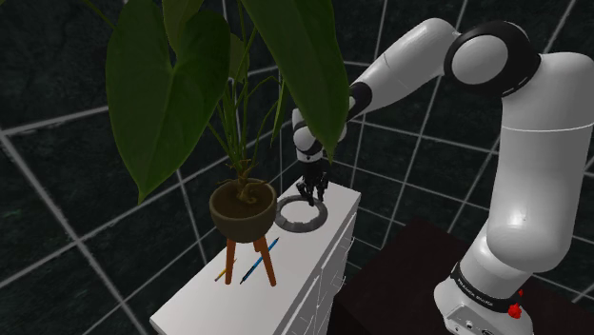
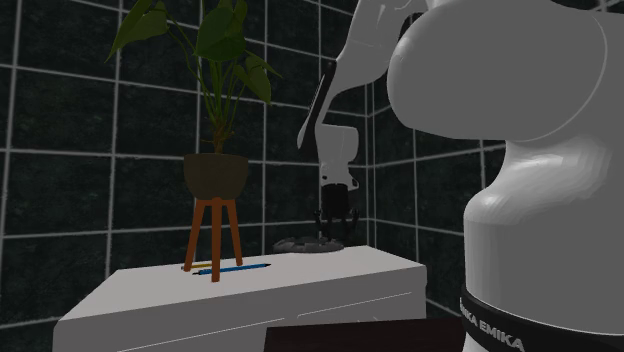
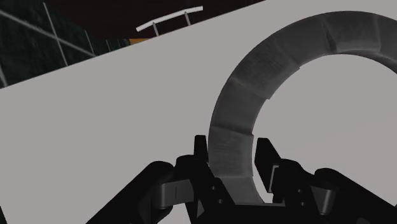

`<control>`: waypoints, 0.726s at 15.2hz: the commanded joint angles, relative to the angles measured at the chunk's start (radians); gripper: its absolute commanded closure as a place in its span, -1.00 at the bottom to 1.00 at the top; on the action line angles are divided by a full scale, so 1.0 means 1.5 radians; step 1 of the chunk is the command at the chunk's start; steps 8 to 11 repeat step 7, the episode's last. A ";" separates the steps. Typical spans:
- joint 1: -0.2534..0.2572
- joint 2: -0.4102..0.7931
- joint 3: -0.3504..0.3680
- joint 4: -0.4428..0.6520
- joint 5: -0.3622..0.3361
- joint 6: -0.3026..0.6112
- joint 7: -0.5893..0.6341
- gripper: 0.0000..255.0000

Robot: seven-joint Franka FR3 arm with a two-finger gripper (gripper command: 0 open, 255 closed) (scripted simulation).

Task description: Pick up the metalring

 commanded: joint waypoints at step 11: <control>-0.002 -0.039 0.002 0.009 0.004 -0.048 -0.001 1.00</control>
